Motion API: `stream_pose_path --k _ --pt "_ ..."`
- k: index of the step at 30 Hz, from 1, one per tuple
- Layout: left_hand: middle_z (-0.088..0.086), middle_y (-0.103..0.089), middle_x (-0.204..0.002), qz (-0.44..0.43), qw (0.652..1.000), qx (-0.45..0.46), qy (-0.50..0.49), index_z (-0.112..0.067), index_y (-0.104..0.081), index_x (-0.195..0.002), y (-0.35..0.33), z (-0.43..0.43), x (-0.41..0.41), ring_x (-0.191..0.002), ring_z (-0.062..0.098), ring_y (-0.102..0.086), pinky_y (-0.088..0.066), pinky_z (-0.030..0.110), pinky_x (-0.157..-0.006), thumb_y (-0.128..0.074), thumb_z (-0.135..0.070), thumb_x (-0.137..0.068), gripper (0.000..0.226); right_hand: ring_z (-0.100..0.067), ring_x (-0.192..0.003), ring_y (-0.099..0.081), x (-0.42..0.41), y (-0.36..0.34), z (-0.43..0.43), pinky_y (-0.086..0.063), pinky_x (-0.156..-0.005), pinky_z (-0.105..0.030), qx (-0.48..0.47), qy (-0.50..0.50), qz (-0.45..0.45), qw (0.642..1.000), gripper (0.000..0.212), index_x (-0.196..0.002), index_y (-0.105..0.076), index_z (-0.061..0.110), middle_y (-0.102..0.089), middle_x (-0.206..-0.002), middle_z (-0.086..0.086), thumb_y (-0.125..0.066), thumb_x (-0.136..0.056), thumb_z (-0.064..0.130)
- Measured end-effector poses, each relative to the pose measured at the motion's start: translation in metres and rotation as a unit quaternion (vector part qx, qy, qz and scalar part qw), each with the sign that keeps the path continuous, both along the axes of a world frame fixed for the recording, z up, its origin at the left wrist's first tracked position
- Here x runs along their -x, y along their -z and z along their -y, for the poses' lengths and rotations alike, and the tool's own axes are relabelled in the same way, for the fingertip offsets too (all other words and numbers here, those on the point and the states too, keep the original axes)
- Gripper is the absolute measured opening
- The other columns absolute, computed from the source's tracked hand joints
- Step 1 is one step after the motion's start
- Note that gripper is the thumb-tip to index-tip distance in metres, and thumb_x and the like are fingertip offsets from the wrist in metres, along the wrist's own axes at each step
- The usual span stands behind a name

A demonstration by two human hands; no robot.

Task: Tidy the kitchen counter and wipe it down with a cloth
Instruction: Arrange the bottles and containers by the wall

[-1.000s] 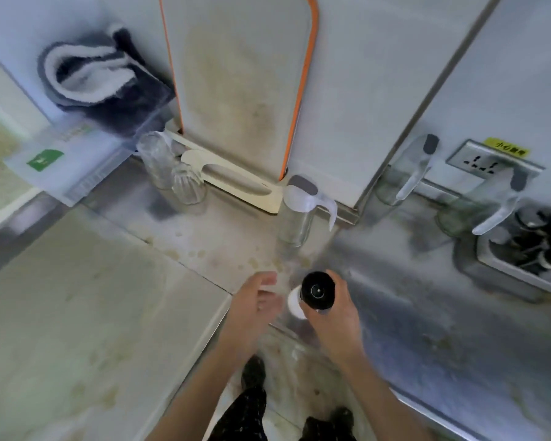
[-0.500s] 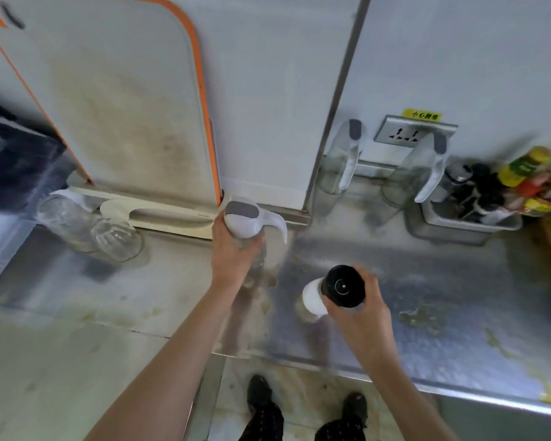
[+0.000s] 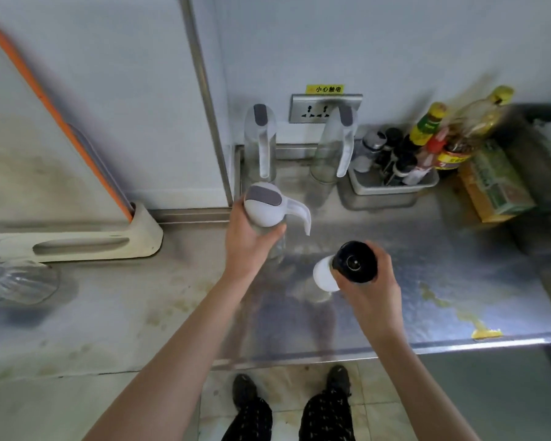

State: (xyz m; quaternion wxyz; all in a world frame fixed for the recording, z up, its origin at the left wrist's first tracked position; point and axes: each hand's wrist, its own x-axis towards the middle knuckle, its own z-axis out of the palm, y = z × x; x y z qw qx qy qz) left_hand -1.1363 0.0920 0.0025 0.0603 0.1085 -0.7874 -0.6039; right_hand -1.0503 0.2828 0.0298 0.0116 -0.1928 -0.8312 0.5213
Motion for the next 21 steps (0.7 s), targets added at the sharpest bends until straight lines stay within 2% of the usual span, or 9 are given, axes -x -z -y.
stream_pose_path --k 3,7,13,15,17,18,19,21 --pt "0.000 -0.062 -0.110 0.009 1.000 0.002 0.000 -0.018 -0.047 -0.110 0.010 -0.028 0.011 -0.100 0.014 -0.060 -0.050 0.039 -0.088 -0.073 -0.048 -0.052 0.070 -0.006 -0.098 -0.055 0.005 0.002 -0.031 -0.047 -0.084 -0.032 -0.006 0.014 -0.004 1.000 0.056 -0.119 -0.045 0.037 -0.055 -0.100 0.029 -0.077 -0.075 0.024" --pt "0.000 -0.063 -0.111 0.001 1.000 0.007 -0.027 -0.023 -0.047 -0.111 0.021 -0.047 0.017 -0.101 0.013 -0.060 -0.049 0.031 -0.089 -0.073 -0.048 -0.052 0.069 -0.007 -0.100 -0.054 0.012 0.002 -0.065 -0.047 -0.086 -0.033 -0.003 0.016 -0.006 1.000 0.059 -0.124 -0.044 0.035 -0.054 -0.100 0.029 -0.075 -0.076 0.023" --pt "0.006 -0.059 -0.117 -0.020 0.999 0.022 -0.040 -0.016 -0.048 -0.118 0.032 -0.059 0.018 -0.108 0.017 -0.058 -0.045 0.045 -0.097 -0.077 -0.036 -0.060 0.068 -0.007 -0.103 -0.055 0.029 0.005 -0.107 -0.047 -0.089 -0.034 0.000 -0.011 -0.013 1.000 0.061 -0.125 -0.044 0.033 -0.057 -0.105 0.020 -0.076 -0.075 0.024" --pt "0.014 -0.050 -0.129 -0.025 0.996 0.055 -0.072 -0.006 -0.040 -0.129 0.037 -0.066 0.014 -0.120 0.026 -0.048 -0.036 0.047 -0.105 -0.078 -0.034 -0.064 0.080 0.001 -0.096 -0.056 0.038 0.006 -0.120 -0.048 -0.088 -0.032 -0.004 -0.020 -0.017 1.000 0.062 -0.126 -0.043 0.032 -0.057 -0.104 0.021 -0.077 -0.075 0.023" --pt "0.021 -0.025 -0.147 0.059 0.973 0.125 -0.185 0.001 -0.019 -0.142 0.041 -0.087 -0.002 -0.137 0.033 -0.023 -0.018 0.046 -0.114 -0.077 -0.044 -0.067 0.105 0.010 -0.090 -0.055 0.050 0.008 -0.132 -0.048 -0.085 -0.031 -0.007 -0.021 -0.025 0.999 0.061 -0.125 -0.043 0.033 -0.056 -0.101 0.025 -0.077 -0.075 0.024" --pt "0.021 -0.017 -0.150 0.086 0.956 0.146 -0.239 0.000 -0.013 -0.144 0.041 -0.106 -0.016 -0.139 0.033 -0.015 -0.013 0.044 -0.114 -0.074 -0.049 -0.068 0.109 0.012 -0.089 -0.055 0.056 0.010 -0.137 -0.048 -0.085 -0.032 -0.009 -0.020 -0.029 0.999 0.060 -0.122 -0.043 0.035 -0.056 -0.100 0.026 -0.077 -0.074 0.025" --pt "0.021 -0.016 -0.151 0.082 0.948 0.163 -0.260 -0.001 -0.015 -0.144 0.044 -0.128 -0.031 -0.139 0.031 -0.015 -0.012 0.042 -0.113 -0.068 -0.053 -0.070 0.105 0.010 -0.090 -0.055 0.062 0.012 -0.143 -0.049 -0.085 -0.033 -0.010 -0.021 -0.033 0.999 0.059 -0.120 -0.042 0.036 -0.056 -0.100 0.027 -0.078 -0.074 0.026" --pt "0.018 -0.030 -0.144 0.046 0.956 0.205 -0.204 -0.005 -0.028 -0.138 0.055 -0.172 -0.053 -0.132 0.029 -0.026 -0.021 0.038 -0.108 -0.055 -0.053 -0.076 0.083 0.003 -0.092 -0.057 0.075 0.014 -0.151 -0.049 -0.087 -0.035 -0.007 -0.022 -0.041 0.999 0.057 -0.117 -0.043 0.035 -0.057 -0.100 0.025 -0.078 -0.072 0.027"
